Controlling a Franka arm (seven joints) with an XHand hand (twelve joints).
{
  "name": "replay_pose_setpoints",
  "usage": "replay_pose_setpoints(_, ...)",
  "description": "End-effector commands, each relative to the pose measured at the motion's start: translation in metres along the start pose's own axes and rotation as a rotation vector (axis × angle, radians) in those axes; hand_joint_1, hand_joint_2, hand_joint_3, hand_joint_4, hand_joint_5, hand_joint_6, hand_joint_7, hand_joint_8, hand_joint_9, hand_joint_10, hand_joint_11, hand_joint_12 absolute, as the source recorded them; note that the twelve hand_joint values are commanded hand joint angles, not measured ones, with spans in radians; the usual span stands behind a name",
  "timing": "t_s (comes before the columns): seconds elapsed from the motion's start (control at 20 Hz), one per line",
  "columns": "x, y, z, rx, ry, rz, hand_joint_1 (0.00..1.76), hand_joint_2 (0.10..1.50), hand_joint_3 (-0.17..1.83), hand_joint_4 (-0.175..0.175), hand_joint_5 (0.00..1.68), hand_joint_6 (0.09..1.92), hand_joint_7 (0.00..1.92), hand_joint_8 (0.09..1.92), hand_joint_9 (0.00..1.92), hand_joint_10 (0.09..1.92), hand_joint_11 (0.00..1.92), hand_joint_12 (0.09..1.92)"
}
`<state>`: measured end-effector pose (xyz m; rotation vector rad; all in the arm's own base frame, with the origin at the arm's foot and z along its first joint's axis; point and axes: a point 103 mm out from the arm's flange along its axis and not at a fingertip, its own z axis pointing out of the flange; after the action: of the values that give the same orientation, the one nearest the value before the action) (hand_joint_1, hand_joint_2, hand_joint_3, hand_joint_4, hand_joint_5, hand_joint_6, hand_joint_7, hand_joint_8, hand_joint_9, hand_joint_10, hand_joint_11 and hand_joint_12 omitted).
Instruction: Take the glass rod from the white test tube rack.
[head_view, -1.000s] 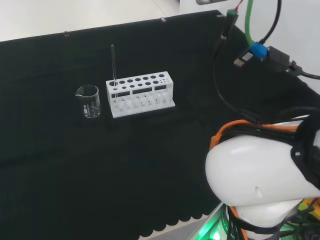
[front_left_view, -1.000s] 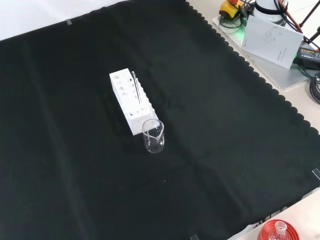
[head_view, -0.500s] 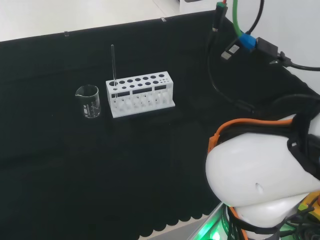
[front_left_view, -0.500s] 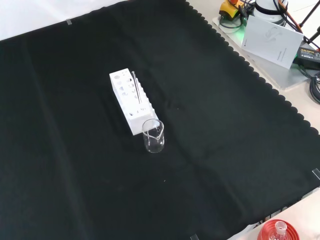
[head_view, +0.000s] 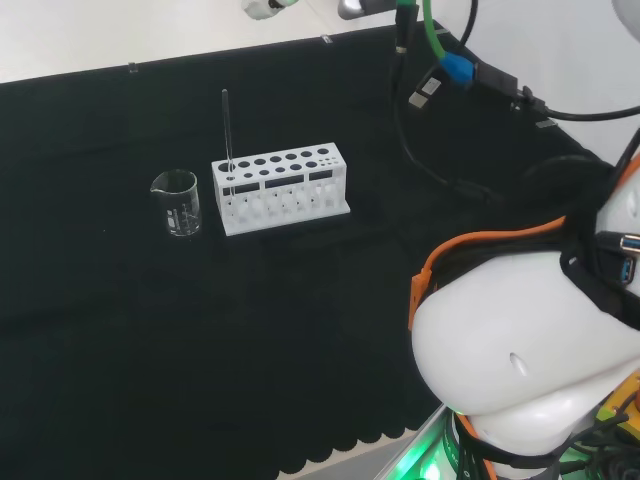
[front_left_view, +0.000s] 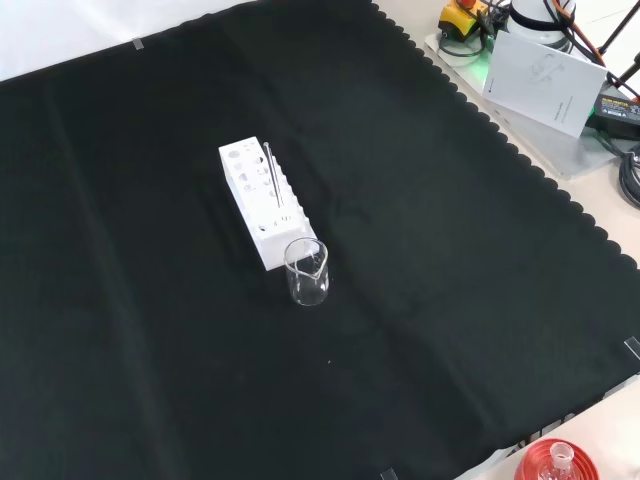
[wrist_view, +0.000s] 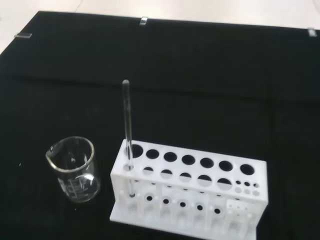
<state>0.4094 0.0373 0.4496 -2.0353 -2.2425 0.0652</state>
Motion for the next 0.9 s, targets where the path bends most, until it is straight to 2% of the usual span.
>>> replay_pose_setpoints(0.05,0.011,0.019,0.013,0.024,-0.009,-0.039,0.53,0.80,0.27,0.057,0.25,0.09,0.09,0.82,0.09,1.03,0.03,1.53)
replay_pose_setpoints(0.65,0.014,0.047,0.039,0.075,-0.016,-0.058,0.51,0.79,0.28,0.064,0.26,0.09,0.08,0.82,0.07,1.04,0.01,1.53)
replay_pose_setpoints(0.9,0.016,0.055,0.047,0.064,0.022,-0.087,0.59,0.77,0.28,0.055,0.31,0.09,0.13,0.84,0.15,1.04,0.09,1.52)
